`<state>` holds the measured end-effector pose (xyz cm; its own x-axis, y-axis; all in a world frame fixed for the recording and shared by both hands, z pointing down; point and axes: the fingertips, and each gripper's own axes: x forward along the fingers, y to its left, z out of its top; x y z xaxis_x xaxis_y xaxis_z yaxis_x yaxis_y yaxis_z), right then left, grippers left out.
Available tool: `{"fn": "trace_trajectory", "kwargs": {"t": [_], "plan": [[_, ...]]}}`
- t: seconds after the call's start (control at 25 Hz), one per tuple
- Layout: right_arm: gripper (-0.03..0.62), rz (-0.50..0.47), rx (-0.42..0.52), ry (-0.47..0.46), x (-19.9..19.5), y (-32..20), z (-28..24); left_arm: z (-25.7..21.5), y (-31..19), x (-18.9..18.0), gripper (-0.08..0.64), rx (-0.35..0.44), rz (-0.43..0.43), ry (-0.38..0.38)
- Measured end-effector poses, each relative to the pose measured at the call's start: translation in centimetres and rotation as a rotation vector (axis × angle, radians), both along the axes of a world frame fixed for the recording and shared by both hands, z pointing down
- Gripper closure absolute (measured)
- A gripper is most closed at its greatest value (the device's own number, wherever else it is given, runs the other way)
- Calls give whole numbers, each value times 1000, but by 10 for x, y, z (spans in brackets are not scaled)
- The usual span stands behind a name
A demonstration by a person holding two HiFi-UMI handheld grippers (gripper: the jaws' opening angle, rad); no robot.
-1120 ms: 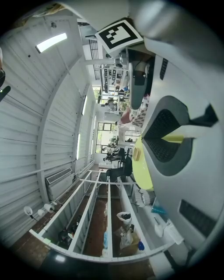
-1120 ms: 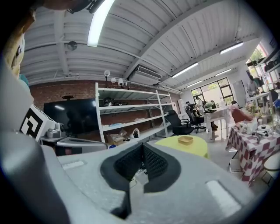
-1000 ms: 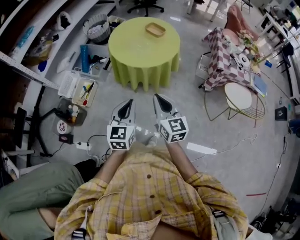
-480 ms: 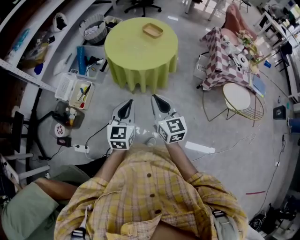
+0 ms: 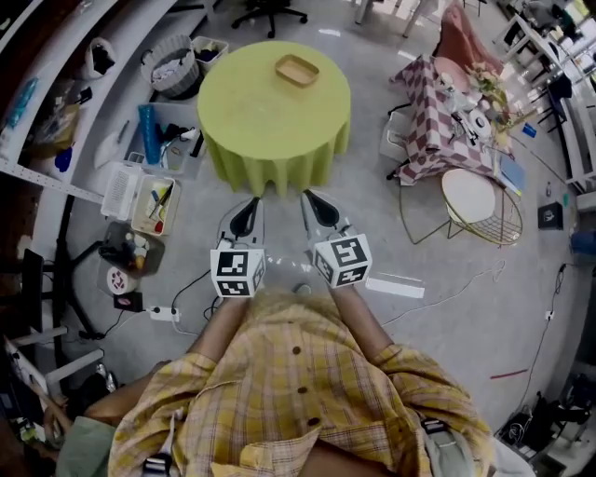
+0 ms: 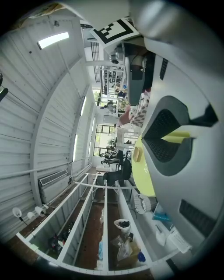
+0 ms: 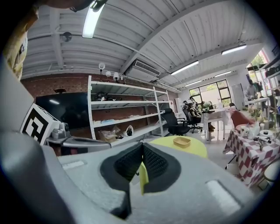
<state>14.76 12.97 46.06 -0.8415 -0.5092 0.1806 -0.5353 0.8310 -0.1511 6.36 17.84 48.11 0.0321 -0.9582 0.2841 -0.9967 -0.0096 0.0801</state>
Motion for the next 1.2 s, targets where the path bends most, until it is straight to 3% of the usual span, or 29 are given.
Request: {"fn": "trace_trajectory", "kwargs": {"t": [0.56,1.2], "plan": [[594,89,-46,41,-87,-93,0,-2,-104,-91,555,-26,89,20],[594,219,-77,54,-181,-140,-7,-3,-154,-190,555,-46,216,19]]}}
